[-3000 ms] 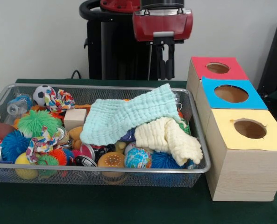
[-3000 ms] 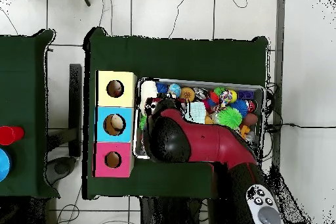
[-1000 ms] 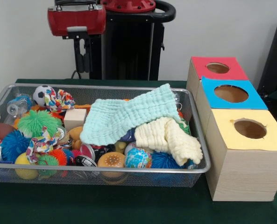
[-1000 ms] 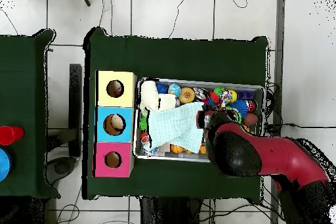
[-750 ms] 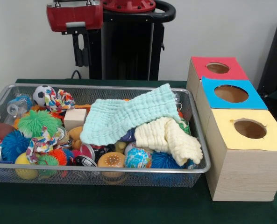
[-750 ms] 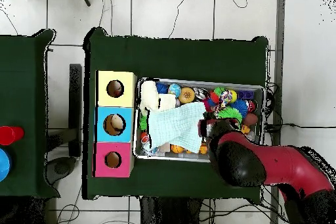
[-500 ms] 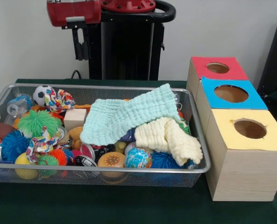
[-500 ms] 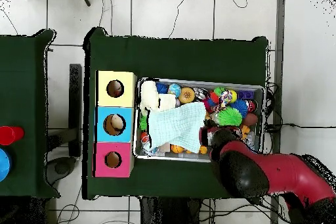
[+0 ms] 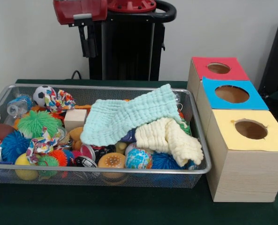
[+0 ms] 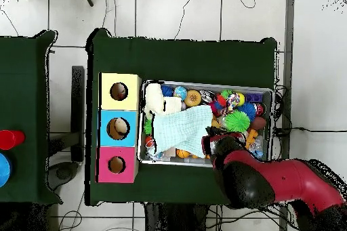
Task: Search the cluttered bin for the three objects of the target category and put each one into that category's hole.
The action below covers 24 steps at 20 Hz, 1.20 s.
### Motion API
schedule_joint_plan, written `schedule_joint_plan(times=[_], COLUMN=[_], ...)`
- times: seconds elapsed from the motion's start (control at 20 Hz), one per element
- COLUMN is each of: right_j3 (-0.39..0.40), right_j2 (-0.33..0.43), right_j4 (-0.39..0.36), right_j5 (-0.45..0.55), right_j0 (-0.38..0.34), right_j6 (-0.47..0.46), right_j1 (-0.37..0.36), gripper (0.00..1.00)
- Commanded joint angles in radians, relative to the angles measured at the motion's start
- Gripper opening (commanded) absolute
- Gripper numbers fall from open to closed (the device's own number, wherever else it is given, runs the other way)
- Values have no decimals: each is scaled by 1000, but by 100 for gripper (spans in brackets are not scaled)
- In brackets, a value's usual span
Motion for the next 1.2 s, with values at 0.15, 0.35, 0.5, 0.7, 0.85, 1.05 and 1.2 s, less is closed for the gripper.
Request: schedule_joint_plan(times=[0.15,0.35,0.5,0.7,0.85,1.05,1.2], right_j3=[-46,-76,-94,-121,-139,-154,-162], right_j2=[100,121,134,153,166,180,193], right_j4=[-108,-119,-135,-141,-145,-156,-165], right_j5=[128,159,180,216,239,259,275], right_j0=[-50,-79,-104,-129,-142,-159,-178], right_j6=[-241,-269,-291,-322,-340,-352,-365], right_j1=[104,138,169,200,219,241,257], gripper=[0,0,0,0,0,0,0])
